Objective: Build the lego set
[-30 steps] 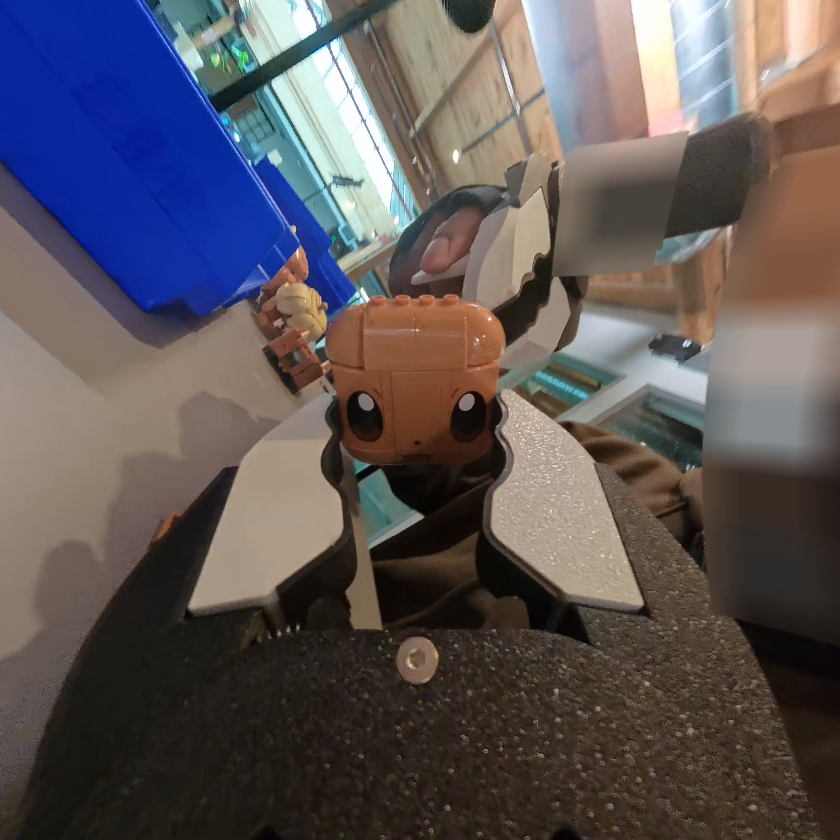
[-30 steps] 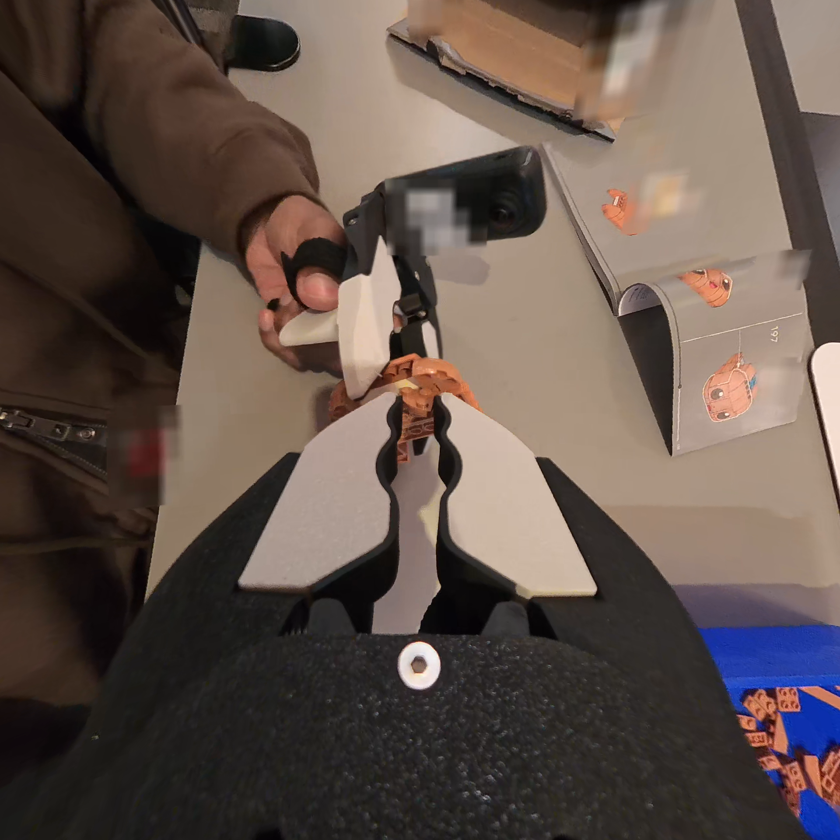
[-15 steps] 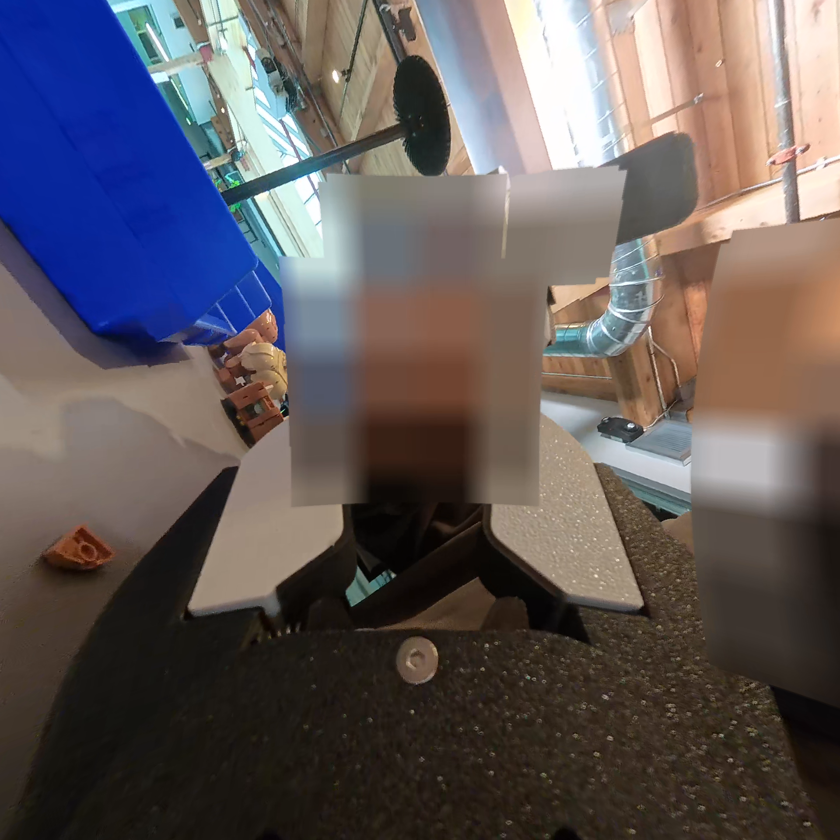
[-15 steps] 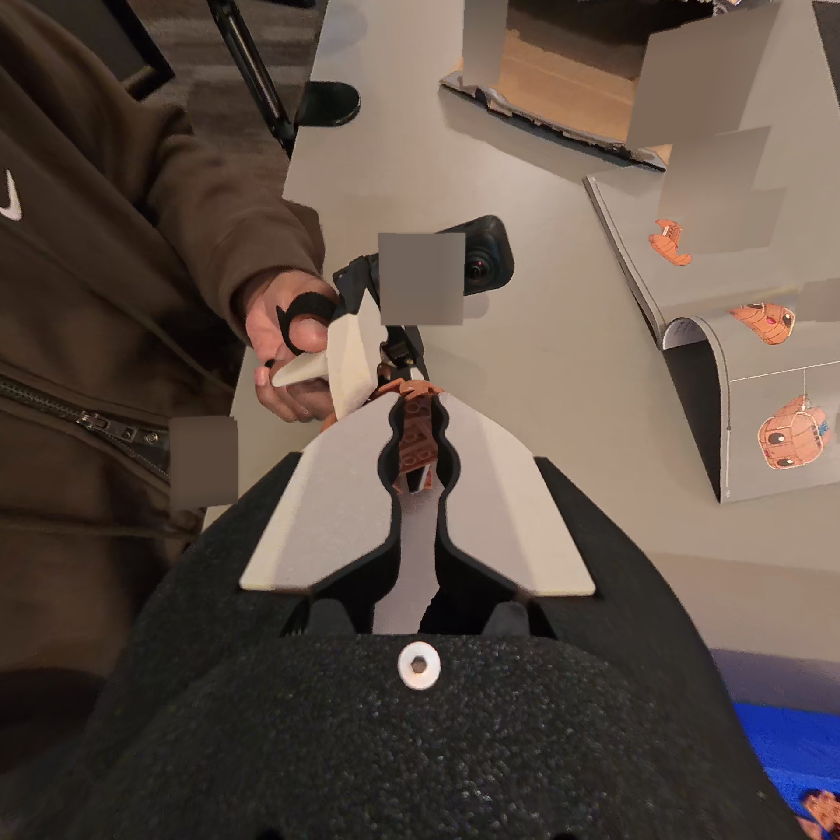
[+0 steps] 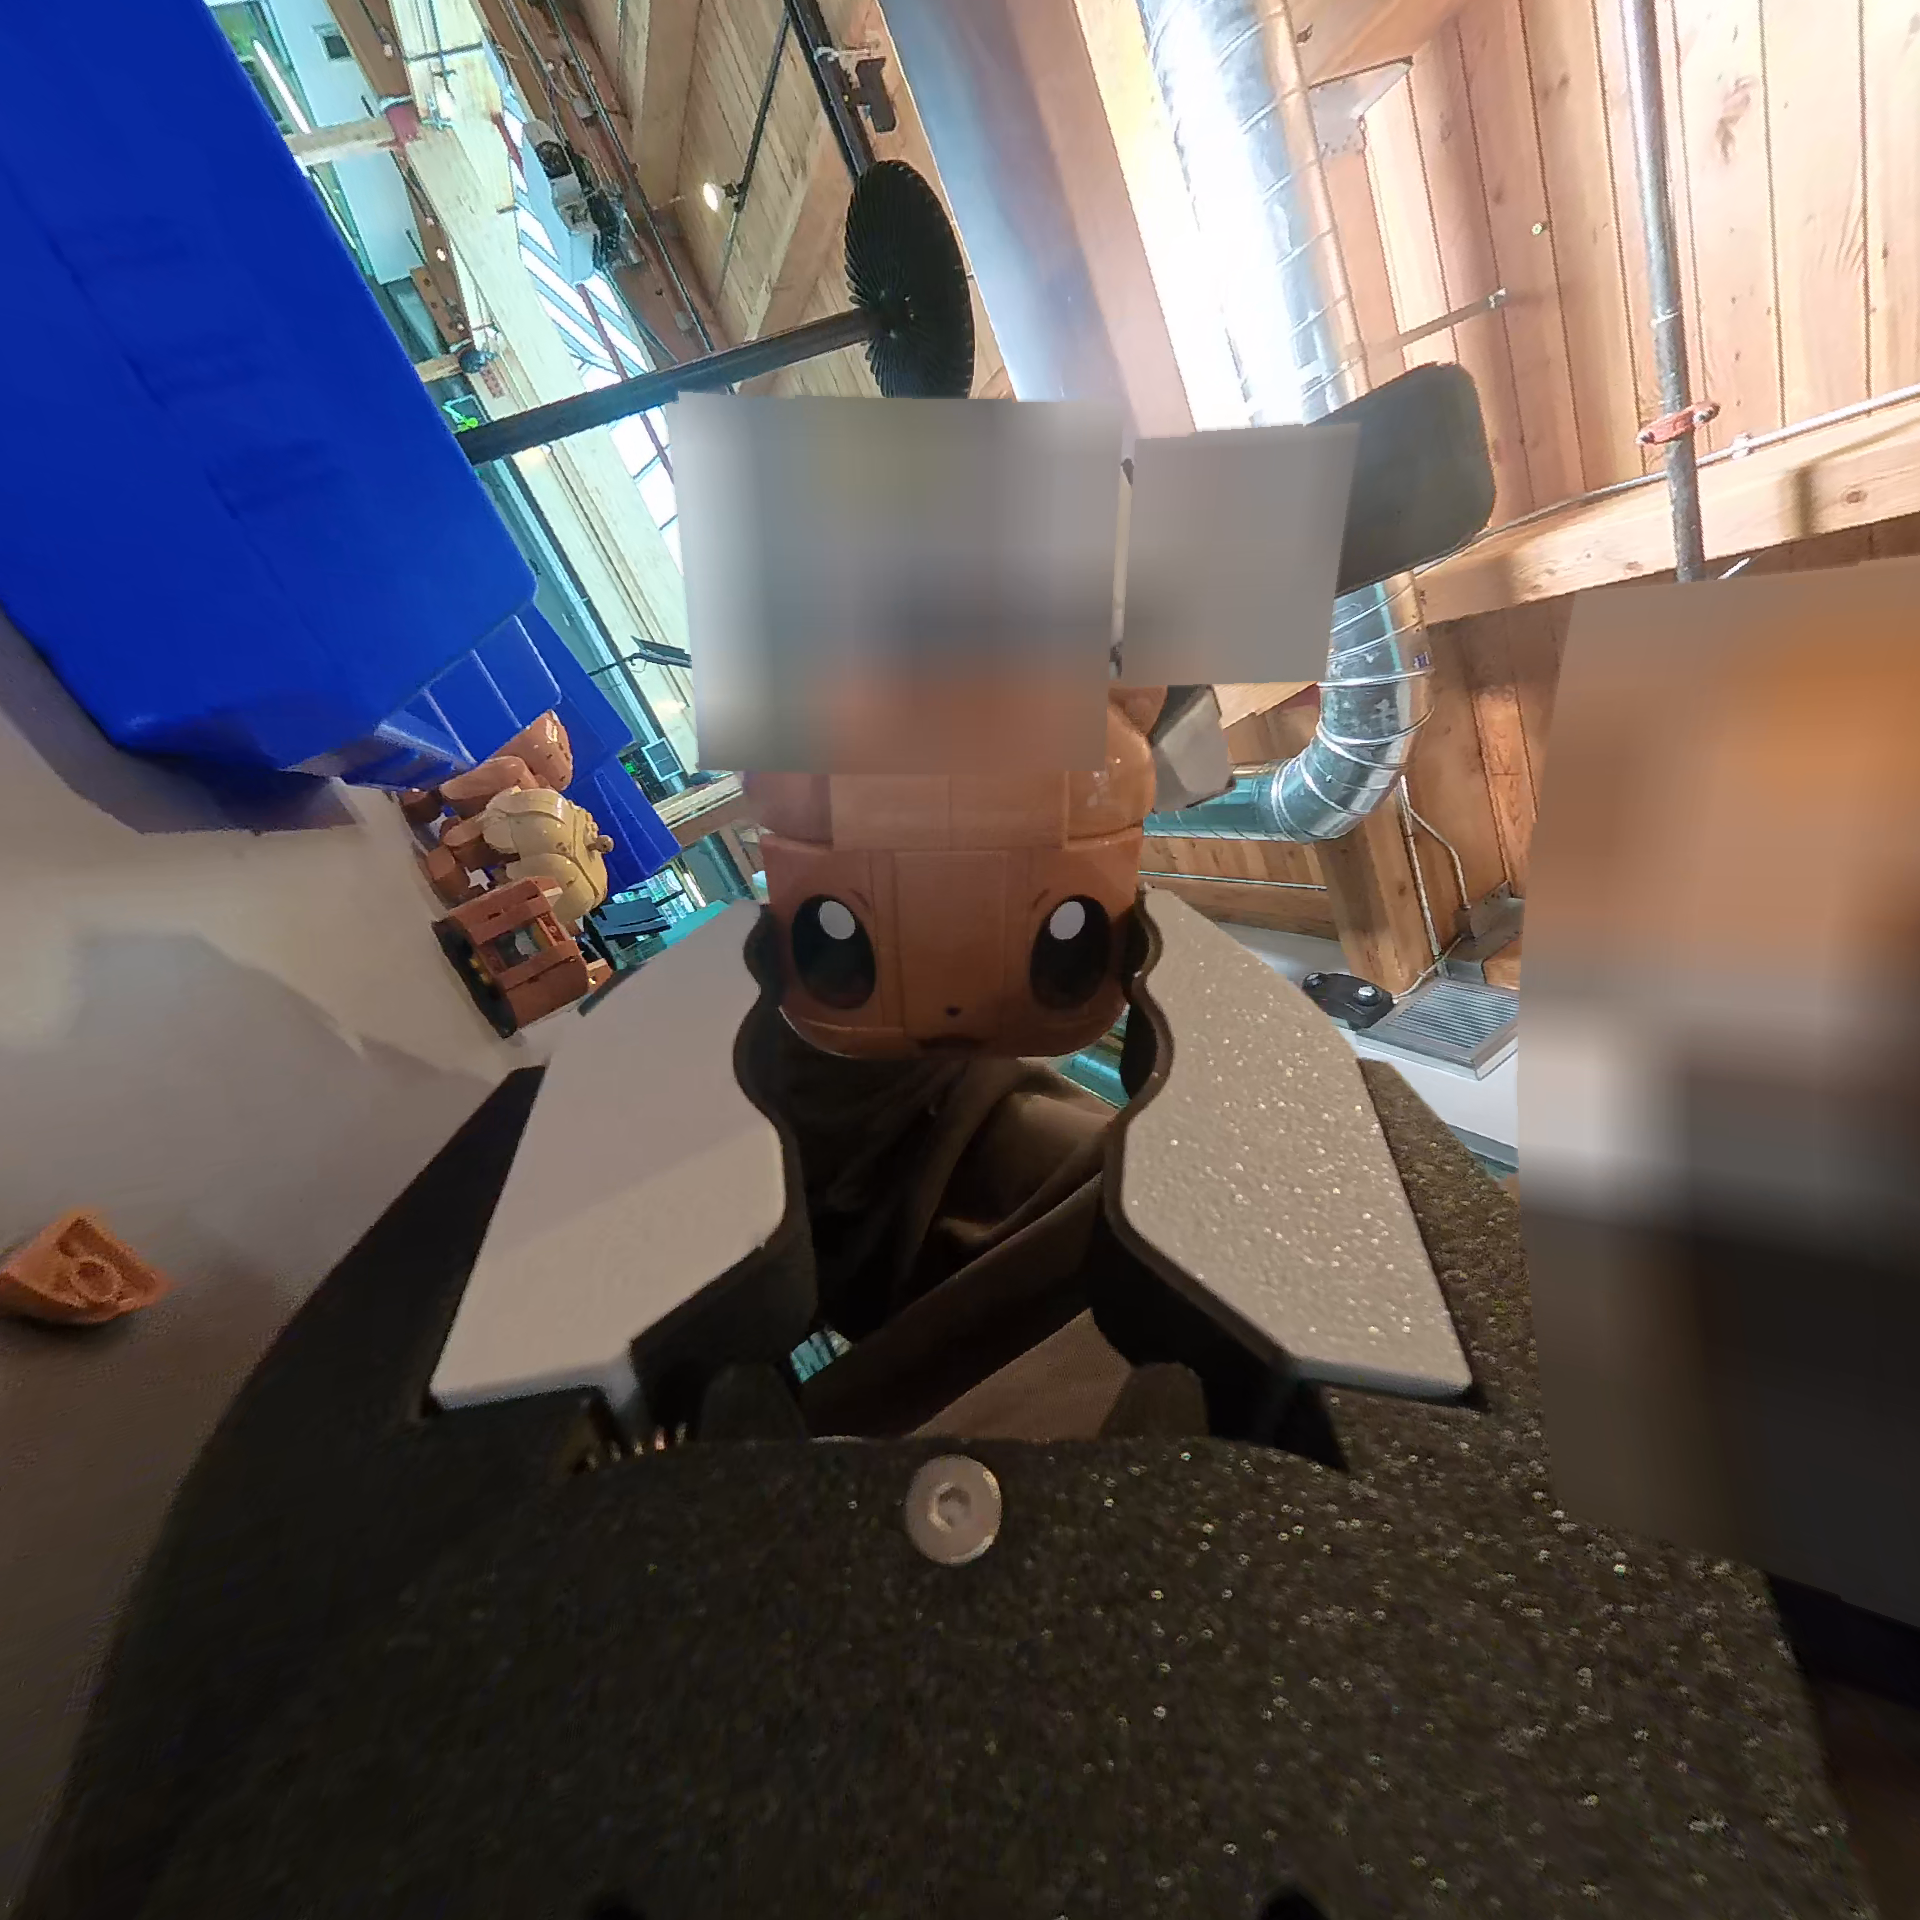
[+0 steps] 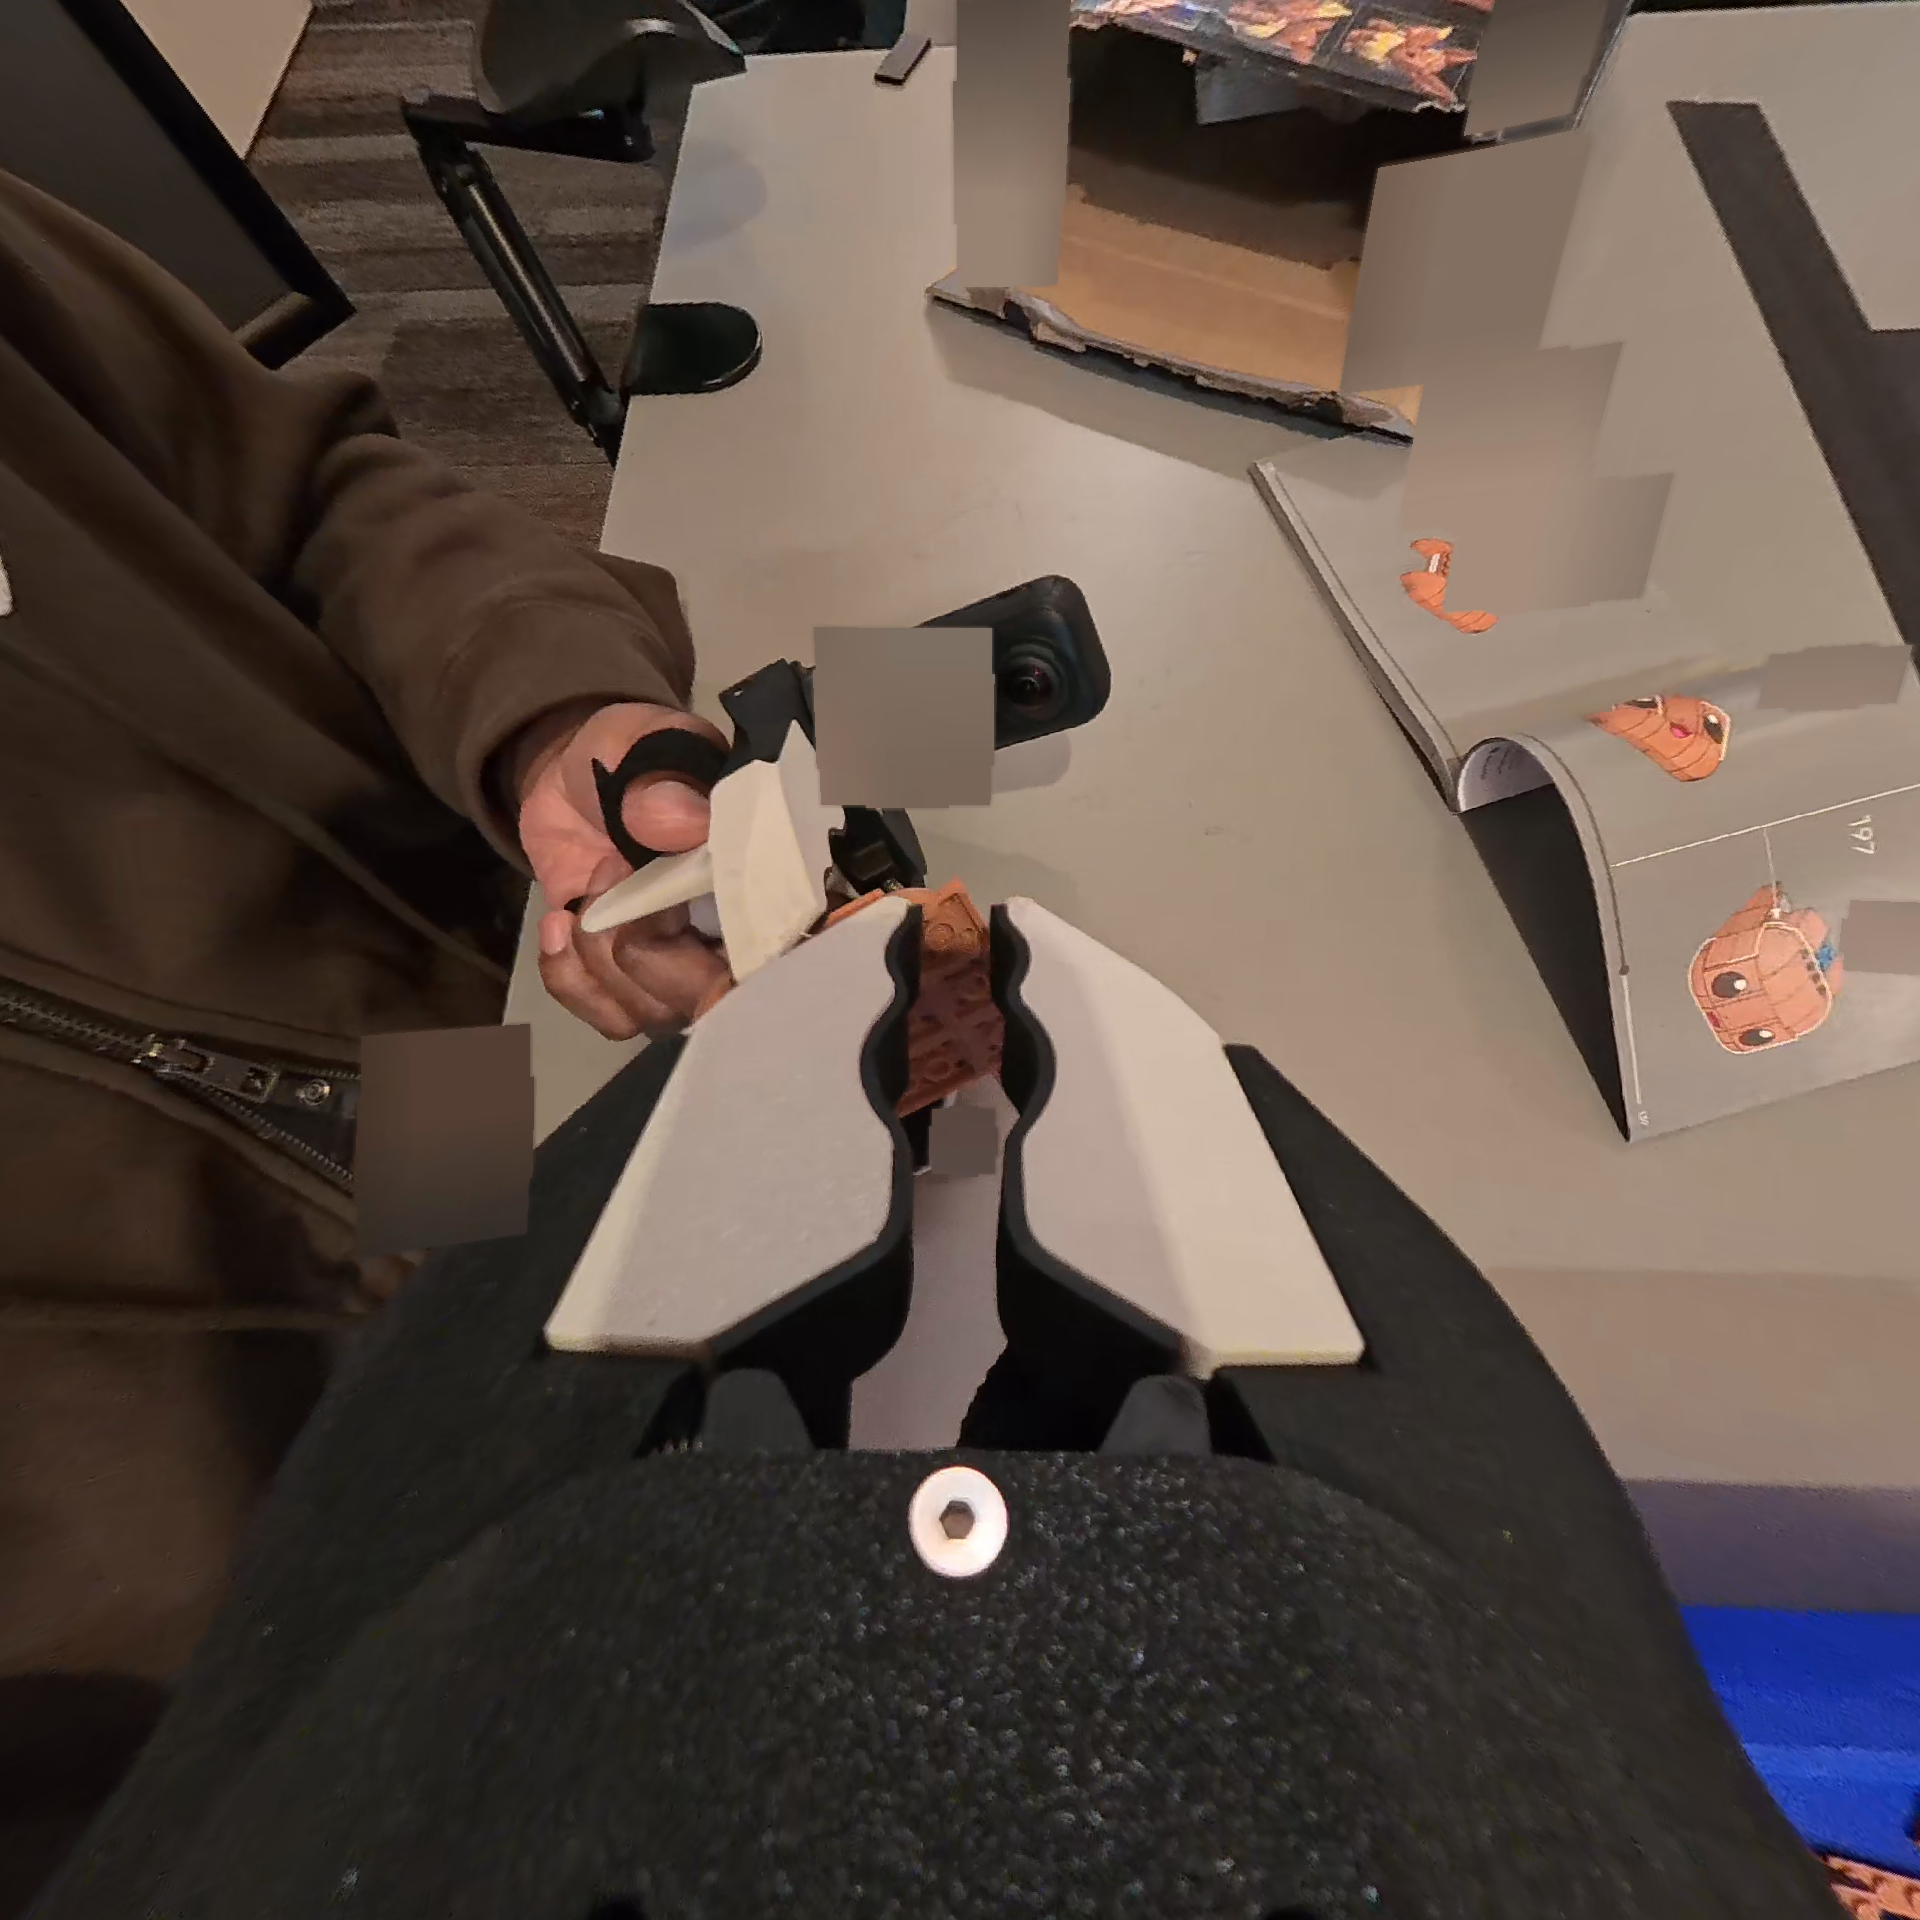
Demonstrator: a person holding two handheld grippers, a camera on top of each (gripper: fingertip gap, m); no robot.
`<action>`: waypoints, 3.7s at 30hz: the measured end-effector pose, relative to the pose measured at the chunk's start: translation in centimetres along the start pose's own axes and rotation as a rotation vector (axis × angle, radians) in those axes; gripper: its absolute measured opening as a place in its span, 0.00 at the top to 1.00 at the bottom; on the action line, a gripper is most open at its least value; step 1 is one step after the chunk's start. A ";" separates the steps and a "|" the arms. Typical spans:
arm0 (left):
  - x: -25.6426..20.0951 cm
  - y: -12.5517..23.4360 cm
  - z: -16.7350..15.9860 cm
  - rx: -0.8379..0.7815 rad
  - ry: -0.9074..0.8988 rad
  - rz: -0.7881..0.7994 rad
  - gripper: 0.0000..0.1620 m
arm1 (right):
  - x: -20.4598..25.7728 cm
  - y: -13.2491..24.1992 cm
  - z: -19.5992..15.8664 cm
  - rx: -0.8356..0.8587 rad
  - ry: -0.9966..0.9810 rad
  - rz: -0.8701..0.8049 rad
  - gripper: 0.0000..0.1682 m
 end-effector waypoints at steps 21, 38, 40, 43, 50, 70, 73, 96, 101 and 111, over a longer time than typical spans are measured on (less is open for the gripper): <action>-0.8 -0.1 -0.4 -0.001 0.018 -0.099 0.61 | 0.5 0.1 0.2 -0.066 0.016 0.023 0.90; -1.9 -0.2 -0.7 -0.060 0.089 -0.251 0.61 | 0.5 -0.2 0.9 -0.183 -0.049 0.045 0.90; -2.1 -0.3 -0.8 -0.073 0.110 -0.275 0.61 | 0.4 -0.1 1.1 -0.199 -0.050 0.036 0.90; -2.2 -0.4 -0.8 -0.087 0.127 -0.298 0.61 | 0.4 0.1 1.5 -0.233 -0.052 0.027 0.89; -2.4 -0.1 -0.6 -0.113 0.120 -0.318 0.61 | 1.9 1.0 1.5 -0.187 -0.043 0.014 0.87; -2.5 -0.3 -0.9 -0.075 0.112 -0.323 0.61 | 2.8 0.1 1.2 -0.141 0.101 -0.018 0.96; -2.4 -0.3 -1.0 -0.073 0.121 -0.330 0.61 | 2.6 0.0 1.2 -0.140 0.145 -0.022 0.97; -3.0 -0.4 -1.2 -0.052 0.127 -0.391 0.61 | 2.6 0.3 0.9 -0.203 0.183 0.032 0.88; -3.0 -0.4 -1.3 -0.043 0.129 -0.392 0.61 | 2.6 0.2 0.9 -0.198 0.166 0.061 0.91; -3.0 -0.6 -1.7 -0.030 0.146 -0.396 0.61 | 2.6 0.4 1.5 -0.209 0.209 0.066 0.91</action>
Point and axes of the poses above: each gripper's, where its closed fingertips meet, y back along the fingers, z out of its top, x = y × z across the jaws, the point moved 7 cm from there along y, back along the fingers, and after that the axes turned 11 degrees about z, right-handed, at the moved point
